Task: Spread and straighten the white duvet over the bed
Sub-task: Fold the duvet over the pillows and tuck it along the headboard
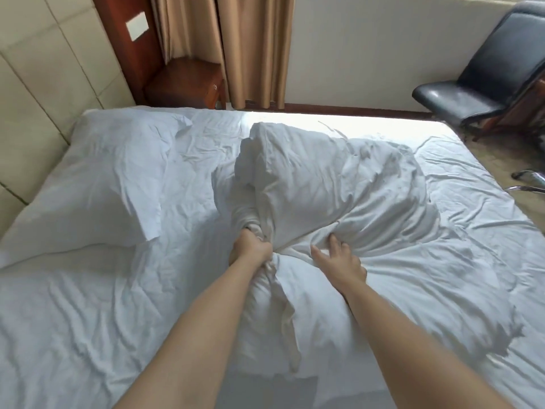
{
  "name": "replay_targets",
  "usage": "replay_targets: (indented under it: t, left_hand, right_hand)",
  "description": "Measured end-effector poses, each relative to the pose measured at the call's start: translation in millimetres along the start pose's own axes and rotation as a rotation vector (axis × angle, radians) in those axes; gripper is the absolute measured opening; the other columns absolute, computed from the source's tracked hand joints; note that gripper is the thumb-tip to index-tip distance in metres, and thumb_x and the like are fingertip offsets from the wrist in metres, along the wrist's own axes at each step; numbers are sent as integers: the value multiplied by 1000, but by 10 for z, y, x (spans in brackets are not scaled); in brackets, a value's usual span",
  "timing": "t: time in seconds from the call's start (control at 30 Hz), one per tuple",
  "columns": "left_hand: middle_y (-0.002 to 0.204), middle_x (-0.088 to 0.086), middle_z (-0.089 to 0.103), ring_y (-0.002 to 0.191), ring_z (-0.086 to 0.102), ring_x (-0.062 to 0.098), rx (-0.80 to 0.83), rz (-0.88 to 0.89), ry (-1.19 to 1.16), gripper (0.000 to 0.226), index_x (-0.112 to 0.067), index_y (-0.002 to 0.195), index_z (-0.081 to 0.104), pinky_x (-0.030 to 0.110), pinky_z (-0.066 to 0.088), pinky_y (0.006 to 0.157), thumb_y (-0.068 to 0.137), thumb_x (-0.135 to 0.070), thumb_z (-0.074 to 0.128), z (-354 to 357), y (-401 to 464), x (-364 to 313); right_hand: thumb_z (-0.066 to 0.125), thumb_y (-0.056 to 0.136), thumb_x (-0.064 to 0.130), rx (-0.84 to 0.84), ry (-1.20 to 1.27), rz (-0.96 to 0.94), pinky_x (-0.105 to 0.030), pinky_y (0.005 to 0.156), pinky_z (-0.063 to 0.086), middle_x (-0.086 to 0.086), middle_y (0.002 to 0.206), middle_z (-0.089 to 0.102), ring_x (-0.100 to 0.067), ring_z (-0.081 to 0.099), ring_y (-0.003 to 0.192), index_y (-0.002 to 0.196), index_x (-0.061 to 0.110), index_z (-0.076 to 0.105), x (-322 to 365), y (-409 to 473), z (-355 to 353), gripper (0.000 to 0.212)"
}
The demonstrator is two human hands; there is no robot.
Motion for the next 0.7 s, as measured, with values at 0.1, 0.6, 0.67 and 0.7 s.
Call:
replay_targets:
  t: [0.1,0.6,0.67,0.7]
  left_hand:
    - [124,13,58,117,55,32,0,-4,45,34,-13,117,52,36,44,95,87,-30,54,-463,20,465]
    - [125,12,61,117,58,30,-5,-140,1,40,-11,118,60,35,48,96,82,-30,63,-883,101,1722]
    - [126,12,60,118,57,29,-12,-126,19,41,-11,119,59,32,46,95,82,-29,64,-898,107,1721]
    - [127,11,60,119,57,28,-10,-114,30,42,-12,120,59,31,45,95,82,-30,65,-895,125,1728]
  right_hand:
    - [32,81,76,64,13,-41,-46,110,27,-1,152,26,-32,30,137,149,42,12,438,-395,295,79]
    - [38,75,81,88,-108,-36,-46,112,20,-18,151,19,-33,20,139,151,27,11,1054,-832,1382,97]
    - [38,76,81,79,-92,-23,-46,112,19,-21,152,18,-34,18,140,150,24,12,1118,-815,1423,97]
    - [38,76,80,79,-84,-16,-46,112,18,-21,152,17,-35,17,140,150,24,12,1134,-815,1425,97]
Point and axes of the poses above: each hand's wrist, its own y-axis towards the middle knuckle, its own z-axis out of the palm, x = y × z, the point moved 5 cm from there along y, towards the middle knuckle
